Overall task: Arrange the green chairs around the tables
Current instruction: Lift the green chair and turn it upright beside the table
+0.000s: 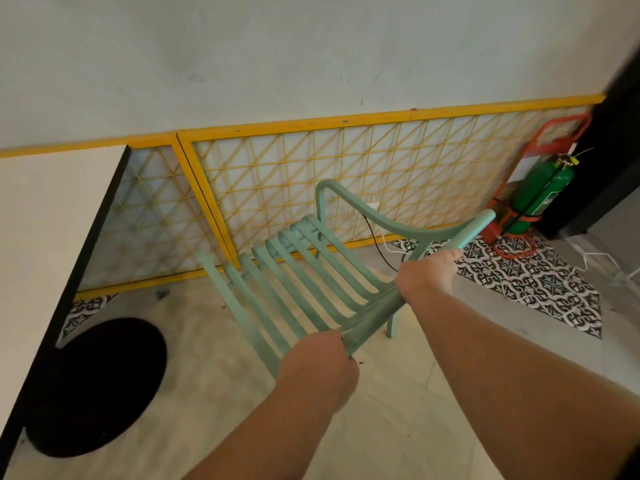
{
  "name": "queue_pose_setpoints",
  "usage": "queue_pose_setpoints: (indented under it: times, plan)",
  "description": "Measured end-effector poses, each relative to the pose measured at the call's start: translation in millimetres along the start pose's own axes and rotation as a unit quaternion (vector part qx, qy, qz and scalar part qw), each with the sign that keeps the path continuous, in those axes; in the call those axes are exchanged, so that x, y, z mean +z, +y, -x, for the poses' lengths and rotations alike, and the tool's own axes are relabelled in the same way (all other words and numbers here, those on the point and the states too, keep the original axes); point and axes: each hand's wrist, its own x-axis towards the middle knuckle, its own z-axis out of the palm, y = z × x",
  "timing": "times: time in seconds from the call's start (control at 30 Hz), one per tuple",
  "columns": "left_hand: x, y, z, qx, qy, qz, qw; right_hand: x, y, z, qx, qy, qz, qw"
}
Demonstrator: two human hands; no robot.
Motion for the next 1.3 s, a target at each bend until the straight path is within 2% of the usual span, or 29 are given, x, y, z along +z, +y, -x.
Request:
queue_pose_setpoints:
  times: [0.1,0.17,0.23,0.33,0.4,0.53,0.73,0.87,1.13,1.3]
  plan:
    - [1.5,5.8,-1.4,0.005,-0.007,0.011,1.0,-0.4,-1.1,-9.8,-0.008,-0.009,0.001,1.0]
    - [-5.2,-1.3,0.0,0.036,-0.022,0.058,0.997,0.1,-0.3,-14.6,-0.012,-0.013,0.003,1.0]
    - [-18.0,-19.8,1.9,0.078,-0.058,0.133,0.986,0.7,0.7,-18.8,-0.013,-0.018,0.004,1.0]
    - [-28.5,-48.1,6.3,0.139,-0.14,0.103,0.975,2.6,2.6,-22.6,-0.016,-0.016,0.006,1.0]
    - [-25.0,-51.7,10.8,0.128,-0.169,0.129,0.969,3.6,3.4,-24.7,-0.017,-0.014,0.005,1.0]
    - [-14.8,-42.8,14.0,0.123,-0.139,0.174,0.967,2.1,0.6,-28.4,-0.016,-0.018,0.003,1.0]
    - [-5.6,-23.7,12.9,0.122,-0.117,0.151,0.974,-4.6,-6.3,-39.5,-0.016,-0.024,0.034,0.999]
    - [4.7,-7.2,11.4,0.099,-0.101,0.172,0.975,-9.8,-11.1,-50.4,-0.03,-0.025,0.067,0.997]
    - [34.0,44.2,25.8,0.078,-0.017,0.218,0.973,-27.4,-11.3,-79.6,-0.071,-0.028,0.127,0.989]
    - [55.8,81.4,35.0,0.045,-0.031,0.268,0.962,-44.9,-8.7,-98.4,-0.095,-0.049,0.182,0.978]
